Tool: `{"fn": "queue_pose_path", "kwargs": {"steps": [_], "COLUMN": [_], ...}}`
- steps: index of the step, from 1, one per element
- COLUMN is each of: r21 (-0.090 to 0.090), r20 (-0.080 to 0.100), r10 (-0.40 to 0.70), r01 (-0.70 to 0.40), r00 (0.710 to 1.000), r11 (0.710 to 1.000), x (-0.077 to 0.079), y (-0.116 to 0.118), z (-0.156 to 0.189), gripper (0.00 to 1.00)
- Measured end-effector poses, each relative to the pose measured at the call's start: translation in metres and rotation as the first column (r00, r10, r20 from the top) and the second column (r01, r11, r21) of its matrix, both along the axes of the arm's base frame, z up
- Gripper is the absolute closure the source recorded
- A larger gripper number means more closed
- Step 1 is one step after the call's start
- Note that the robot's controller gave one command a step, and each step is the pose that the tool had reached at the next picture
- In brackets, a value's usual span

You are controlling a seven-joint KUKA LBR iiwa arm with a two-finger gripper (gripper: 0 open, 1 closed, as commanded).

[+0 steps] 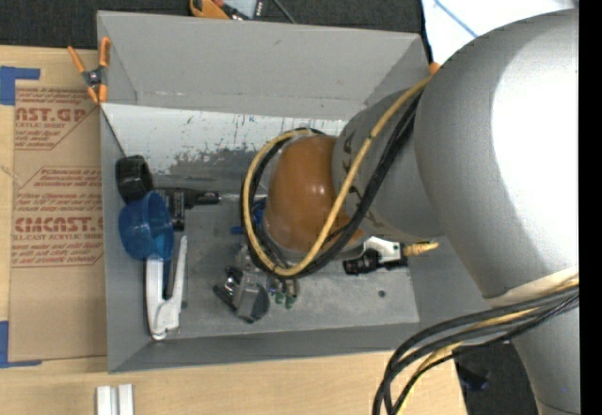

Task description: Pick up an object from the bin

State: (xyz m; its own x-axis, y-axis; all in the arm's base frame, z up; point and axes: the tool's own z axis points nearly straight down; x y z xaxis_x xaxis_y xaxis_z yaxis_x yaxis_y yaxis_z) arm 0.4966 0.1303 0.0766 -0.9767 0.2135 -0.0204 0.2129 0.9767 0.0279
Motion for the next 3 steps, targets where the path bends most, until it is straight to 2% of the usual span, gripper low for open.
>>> {"fn": "queue_pose_path", "kwargs": {"steps": [1, 2, 3], "r21": [0.001, -0.007, 0.006], "r20": [0.009, 0.018, 0.025], "r10": [0.002, 0.197, 0.034], "r01": [-0.002, -0.197, -0.034], "r00": [1.000, 0.980, 0.999], "r11": [1.000, 0.980, 0.999], "x": [-0.0016, -0.0005, -0.0058], "y": [-0.0008, -0.0024, -0.0075], "z": [0.0023, 0.0023, 0.0028], "gripper": [1.00, 1.00, 1.00]}}
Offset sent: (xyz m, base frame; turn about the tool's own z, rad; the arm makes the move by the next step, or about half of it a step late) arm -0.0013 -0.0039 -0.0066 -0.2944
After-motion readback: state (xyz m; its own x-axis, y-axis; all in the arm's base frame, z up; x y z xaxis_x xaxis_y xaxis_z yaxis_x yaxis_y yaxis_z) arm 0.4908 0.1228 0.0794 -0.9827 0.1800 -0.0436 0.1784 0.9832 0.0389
